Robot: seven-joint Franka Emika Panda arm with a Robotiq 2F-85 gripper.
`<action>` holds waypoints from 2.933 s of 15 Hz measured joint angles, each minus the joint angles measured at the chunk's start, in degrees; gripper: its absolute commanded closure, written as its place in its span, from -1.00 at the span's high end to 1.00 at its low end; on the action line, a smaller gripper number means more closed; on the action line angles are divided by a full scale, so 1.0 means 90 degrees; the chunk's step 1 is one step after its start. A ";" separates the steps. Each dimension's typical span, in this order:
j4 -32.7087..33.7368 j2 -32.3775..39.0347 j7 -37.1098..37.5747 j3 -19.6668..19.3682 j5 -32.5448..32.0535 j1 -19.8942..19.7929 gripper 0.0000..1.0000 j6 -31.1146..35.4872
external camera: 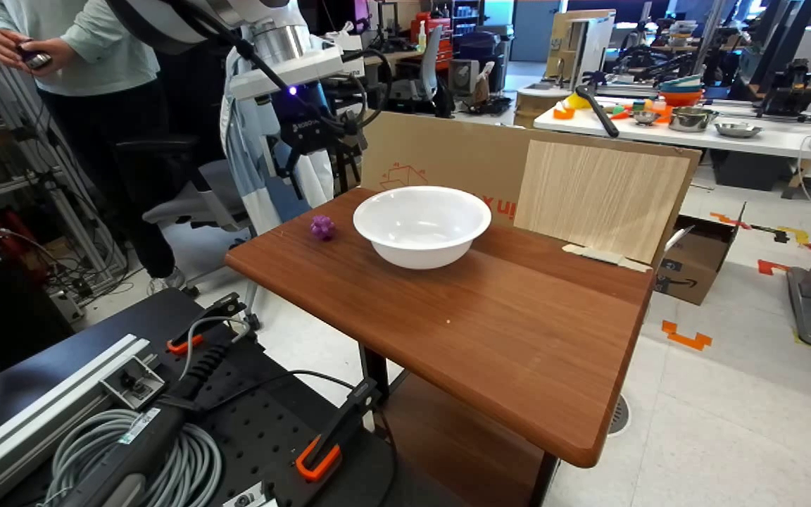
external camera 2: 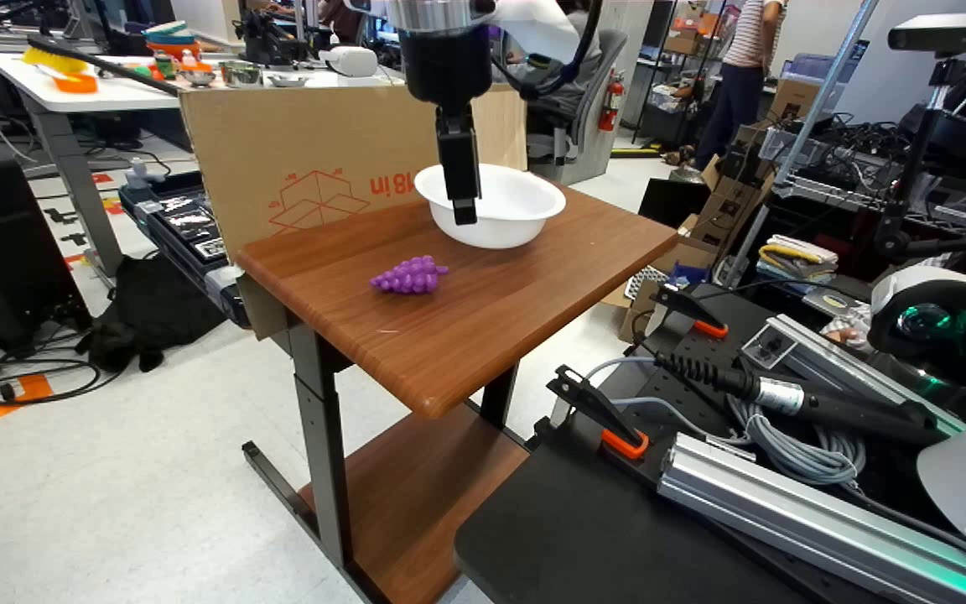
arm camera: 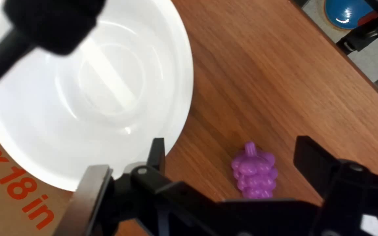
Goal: Put the purple object in the bowl
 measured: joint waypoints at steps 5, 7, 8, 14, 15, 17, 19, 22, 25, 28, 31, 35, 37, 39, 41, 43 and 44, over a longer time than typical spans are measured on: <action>0.0204 0.0332 -0.0389 0.0187 -0.0001 0.0178 1.00 -0.0001; 0.0204 0.0342 -0.0512 0.0277 0.0003 0.0264 1.00 -0.0001; 0.0201 0.0348 -0.0593 0.0307 0.0006 0.0284 1.00 -0.0001; 0.0297 0.0536 -0.0767 0.0125 0.0013 0.0230 1.00 -0.0133; 0.0403 0.0626 -0.0767 0.0059 0.0051 0.0177 1.00 -0.0198; 0.0695 0.0848 -0.0781 -0.0036 0.0213 0.0050 1.00 -0.0382; 0.1065 0.1109 -0.0843 -0.0046 0.0396 -0.0029 1.00 -0.0611; 0.1537 0.1423 -0.0859 -0.0005 0.0493 -0.0013 1.00 -0.0905; 0.1891 0.1641 -0.0896 0.0125 0.0567 0.0030 1.00 -0.1026; 0.2121 0.1794 -0.0920 0.0232 0.0632 0.0107 1.00 -0.1076; 0.2245 0.1905 -0.0920 0.0270 0.0643 0.0202 1.00 -0.1117; 0.2402 0.2114 -0.0911 0.0203 0.0704 0.0193 0.95 -0.1524; 0.2509 0.2257 -0.0903 0.0130 0.0745 0.0162 0.46 -0.1720; 0.2638 0.2389 -0.0902 0.0083 0.0835 0.0102 0.24 -0.1889; 0.2778 0.2492 -0.0902 0.0073 0.0929 0.0049 -0.09 -0.2017; 0.2897 0.2562 -0.0902 0.0067 0.0992 0.0021 -0.40 -0.2106; 0.2940 0.2587 -0.0902 0.0066 0.1009 0.0009 -0.50 -0.2133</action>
